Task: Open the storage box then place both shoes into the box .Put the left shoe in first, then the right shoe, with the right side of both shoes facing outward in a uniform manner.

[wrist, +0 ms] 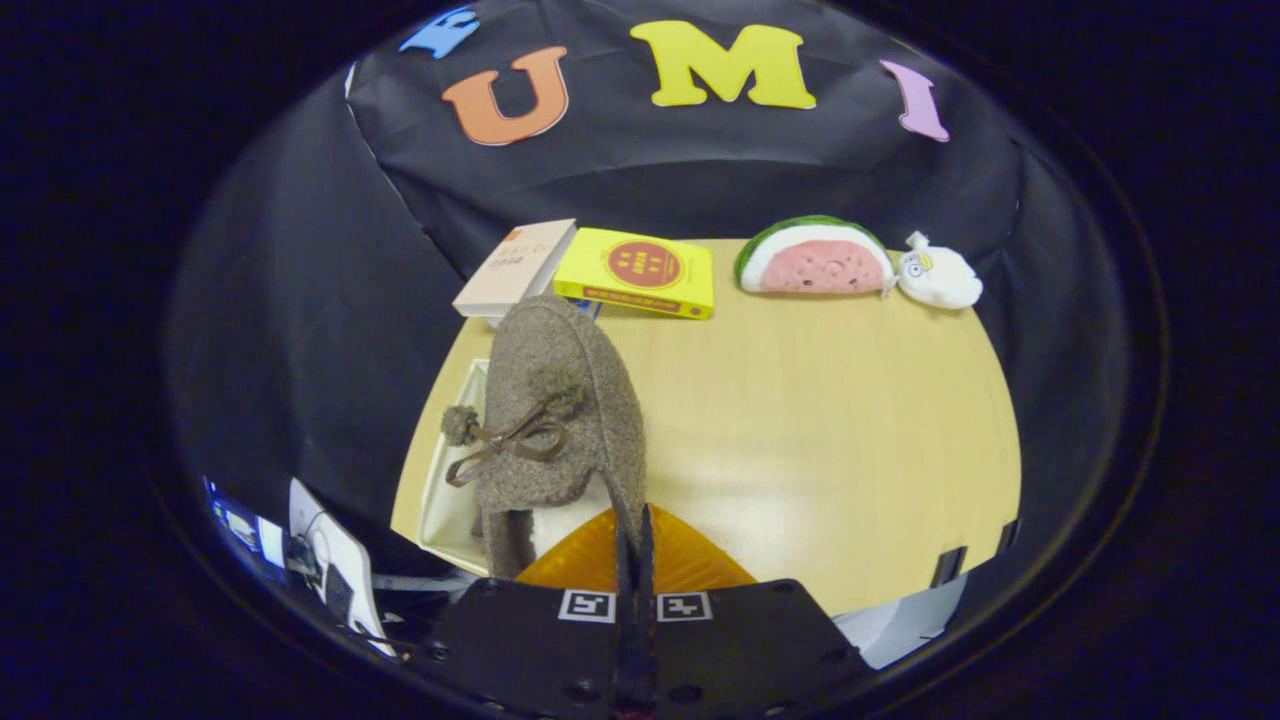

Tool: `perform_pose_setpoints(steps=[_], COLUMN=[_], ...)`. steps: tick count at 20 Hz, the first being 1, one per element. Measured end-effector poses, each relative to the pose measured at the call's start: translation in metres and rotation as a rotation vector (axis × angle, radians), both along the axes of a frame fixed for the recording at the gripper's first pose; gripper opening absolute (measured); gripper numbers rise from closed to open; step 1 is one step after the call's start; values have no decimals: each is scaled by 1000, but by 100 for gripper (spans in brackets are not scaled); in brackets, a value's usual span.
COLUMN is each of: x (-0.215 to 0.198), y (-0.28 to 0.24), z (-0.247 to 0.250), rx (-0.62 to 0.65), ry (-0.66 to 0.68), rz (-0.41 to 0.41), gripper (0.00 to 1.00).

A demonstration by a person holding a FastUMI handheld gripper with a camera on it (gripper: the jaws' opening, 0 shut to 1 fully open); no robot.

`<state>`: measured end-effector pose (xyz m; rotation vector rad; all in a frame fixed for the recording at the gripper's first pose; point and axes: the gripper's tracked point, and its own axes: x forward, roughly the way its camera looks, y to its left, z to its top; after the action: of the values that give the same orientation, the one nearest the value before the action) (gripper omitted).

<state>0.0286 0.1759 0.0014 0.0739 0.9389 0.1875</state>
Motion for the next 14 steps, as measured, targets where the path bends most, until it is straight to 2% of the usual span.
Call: perform_pose_setpoints(steps=[2, 7, 12, 14], x=[9, 26, 35, 37], y=[24, 62, 49, 48], z=[-14, -63, -96, -98], rx=[14, 41, -56, -73], ry=[0, -23, -137, -205], rz=[-15, -116, -217, -227], gripper=[0, 1, 1, 1])
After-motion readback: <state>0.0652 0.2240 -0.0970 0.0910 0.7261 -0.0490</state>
